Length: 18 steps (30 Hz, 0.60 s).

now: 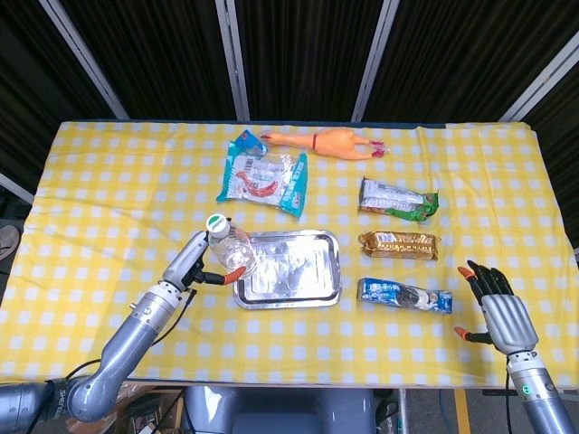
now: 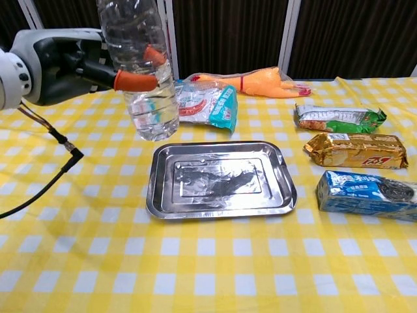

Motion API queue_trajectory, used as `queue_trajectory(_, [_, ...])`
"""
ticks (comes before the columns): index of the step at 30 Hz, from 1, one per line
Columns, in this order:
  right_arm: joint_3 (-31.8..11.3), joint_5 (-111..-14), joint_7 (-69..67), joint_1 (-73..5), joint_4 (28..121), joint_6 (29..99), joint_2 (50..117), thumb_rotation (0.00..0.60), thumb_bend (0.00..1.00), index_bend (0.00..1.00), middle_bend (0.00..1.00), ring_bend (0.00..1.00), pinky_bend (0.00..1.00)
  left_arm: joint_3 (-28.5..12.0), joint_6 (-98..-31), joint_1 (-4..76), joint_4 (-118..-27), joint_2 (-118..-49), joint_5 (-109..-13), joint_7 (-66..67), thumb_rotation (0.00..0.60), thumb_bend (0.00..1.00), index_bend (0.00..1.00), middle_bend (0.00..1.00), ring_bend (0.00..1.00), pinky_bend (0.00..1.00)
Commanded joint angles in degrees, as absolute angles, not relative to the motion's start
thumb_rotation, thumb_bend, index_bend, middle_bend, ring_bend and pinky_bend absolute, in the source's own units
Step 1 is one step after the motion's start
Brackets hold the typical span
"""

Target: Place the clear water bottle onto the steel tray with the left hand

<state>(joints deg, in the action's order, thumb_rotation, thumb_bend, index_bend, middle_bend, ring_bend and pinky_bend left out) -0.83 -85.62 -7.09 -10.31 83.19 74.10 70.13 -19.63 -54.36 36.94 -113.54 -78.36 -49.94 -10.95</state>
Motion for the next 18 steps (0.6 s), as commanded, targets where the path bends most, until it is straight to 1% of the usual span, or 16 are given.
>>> queue_trajectory(1, [-0.8,-85.75,-6.99,-10.25,83.42,74.3,70.05,0.6,0.05,0.11,0.0,0.04,0.0,-17.39,-52.0,35.52,-107.9,-79.31,-49.93,-14.42,0.6,0.47,0.44,0.4,0.0,0.05])
queue_trajectory(4, [-0.86,-85.67,-6.88,-10.29,83.48,74.26,70.1,0.6,0.05,0.11,0.0,0.04,0.0,-16.77,-50.99,36.2,-105.79,-81.16,-50.8,-14.5,0.6,0.47,0.44,0.4,0.0,0.05])
queue_trajectory(6, [-0.93,-85.34,-6.89,-10.38,83.3,73.92,70.18,0.6,0.05,0.11,0.0,0.04,0.0,-17.31,-50.92,37.43,-105.46,-82.86,-50.94,-13.73,0.6,0.47,0.44,0.4,0.0,0.05])
queue_trajectory(11, [-1.06,-84.83,-7.01,-10.6,82.71,73.28,70.39,0.6,0.05,0.11,0.0,0.04,0.0,-20.51,-52.18,42.33,-105.58,-88.67,-48.29,-10.13,0.6,0.47,0.44,0.4,0.0,0.05])
queue_trajectory(14, [-1.18,-84.72,-7.51,-10.56,82.35,73.39,70.31,0.6,0.05,0.11,0.0,0.04,0.0,-22.48,-52.39,45.76,-105.24,-92.36,-45.0,-8.14,0.6,0.47,0.44,0.4,0.0,0.05])
queue_trajectory(16, [-1.32,-84.66,-8.0,-10.48,82.31,73.62,70.12,0.6,0.05,0.11,0.0,0.04,0.0,-22.45,-53.51,47.13,-105.06,-93.82,-43.33,-5.93,0.6,0.47,0.44,0.41,0.0,0.05])
queue_trajectory(18, [-1.4,-84.73,-8.62,-10.33,82.34,74.01,69.84,0.6,0.05,0.11,0.0,0.04,0.0,-21.25,-56.15,47.39,-105.32,-94.62,-43.05,-3.04,0.6,0.47,0.44,0.42,0.0,0.05])
